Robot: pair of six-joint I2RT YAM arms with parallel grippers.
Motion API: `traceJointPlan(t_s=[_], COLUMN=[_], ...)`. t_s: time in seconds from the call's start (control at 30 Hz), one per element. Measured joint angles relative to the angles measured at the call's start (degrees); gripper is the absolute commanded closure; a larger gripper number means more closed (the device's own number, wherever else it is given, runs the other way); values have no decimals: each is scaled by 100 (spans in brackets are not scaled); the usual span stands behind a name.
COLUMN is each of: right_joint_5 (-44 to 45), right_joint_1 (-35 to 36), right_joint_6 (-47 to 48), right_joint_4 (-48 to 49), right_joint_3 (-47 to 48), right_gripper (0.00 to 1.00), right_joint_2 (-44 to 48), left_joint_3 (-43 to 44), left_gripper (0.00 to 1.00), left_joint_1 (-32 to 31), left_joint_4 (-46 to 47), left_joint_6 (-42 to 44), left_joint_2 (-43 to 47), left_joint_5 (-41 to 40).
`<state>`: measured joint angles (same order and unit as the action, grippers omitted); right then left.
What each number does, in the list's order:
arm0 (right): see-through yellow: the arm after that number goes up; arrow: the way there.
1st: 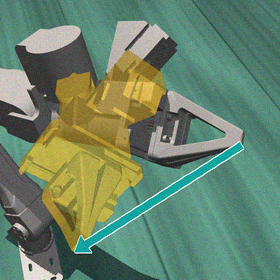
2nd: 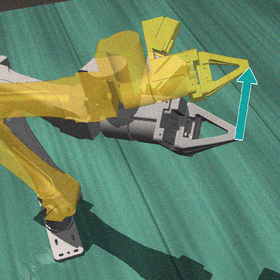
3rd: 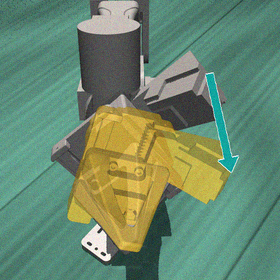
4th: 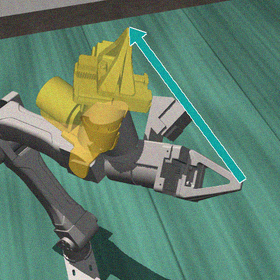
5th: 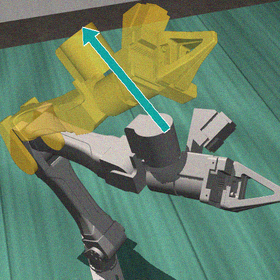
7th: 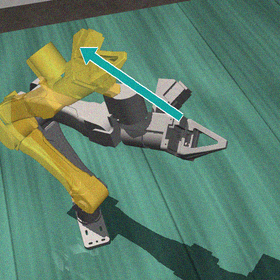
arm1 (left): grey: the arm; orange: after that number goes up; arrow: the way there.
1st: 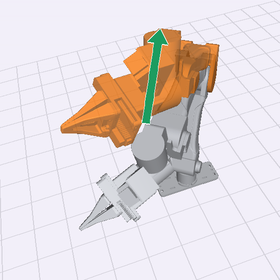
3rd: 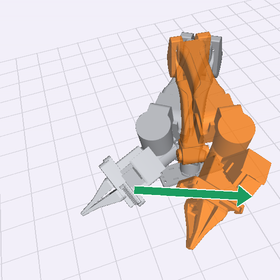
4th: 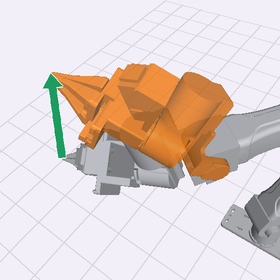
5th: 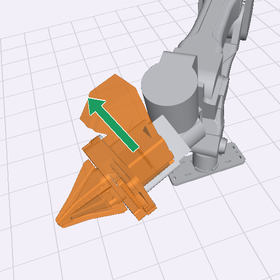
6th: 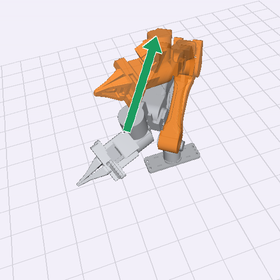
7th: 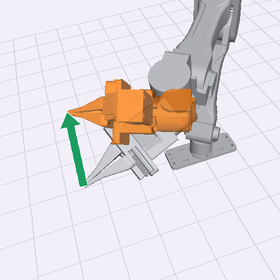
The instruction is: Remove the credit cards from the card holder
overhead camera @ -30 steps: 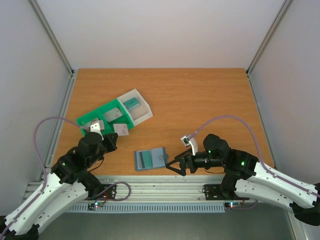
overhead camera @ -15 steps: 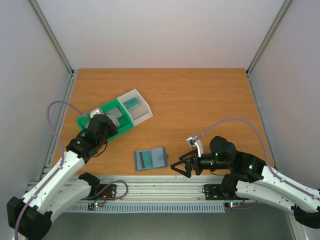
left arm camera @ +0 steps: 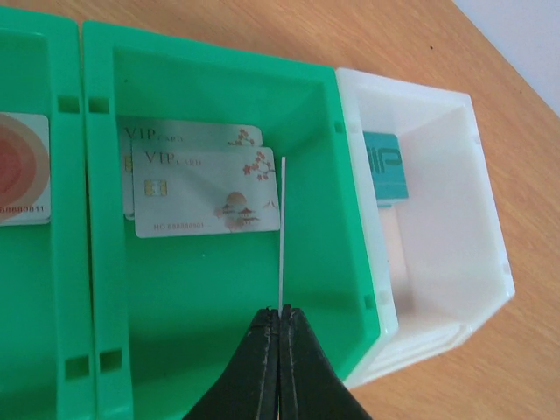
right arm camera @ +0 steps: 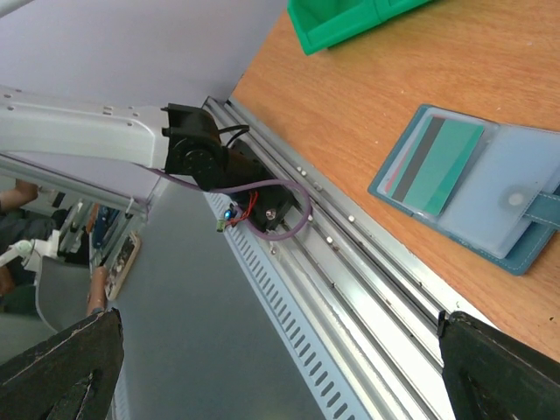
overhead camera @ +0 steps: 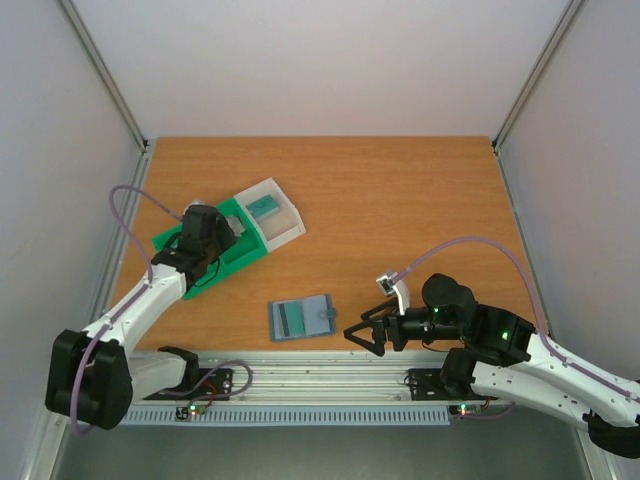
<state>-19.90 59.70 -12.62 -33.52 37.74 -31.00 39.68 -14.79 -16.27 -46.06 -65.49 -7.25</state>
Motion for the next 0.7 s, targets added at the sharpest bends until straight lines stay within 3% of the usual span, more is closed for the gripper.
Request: traceJointPlan(t_s=[0.7], right_joint_5=[101], right_joint_1=[0], right_joint_6=[-11], right_joint_4=[-46], right_joint_3=[4], right_gripper=[1], right_joint_2=[22], left_joint_3=[0], left_gripper=[100], left_joint_1=[256], left_joint_4=[944], left_joint_6=[205], left_joint_2=[-977], left_joint_5=[-13])
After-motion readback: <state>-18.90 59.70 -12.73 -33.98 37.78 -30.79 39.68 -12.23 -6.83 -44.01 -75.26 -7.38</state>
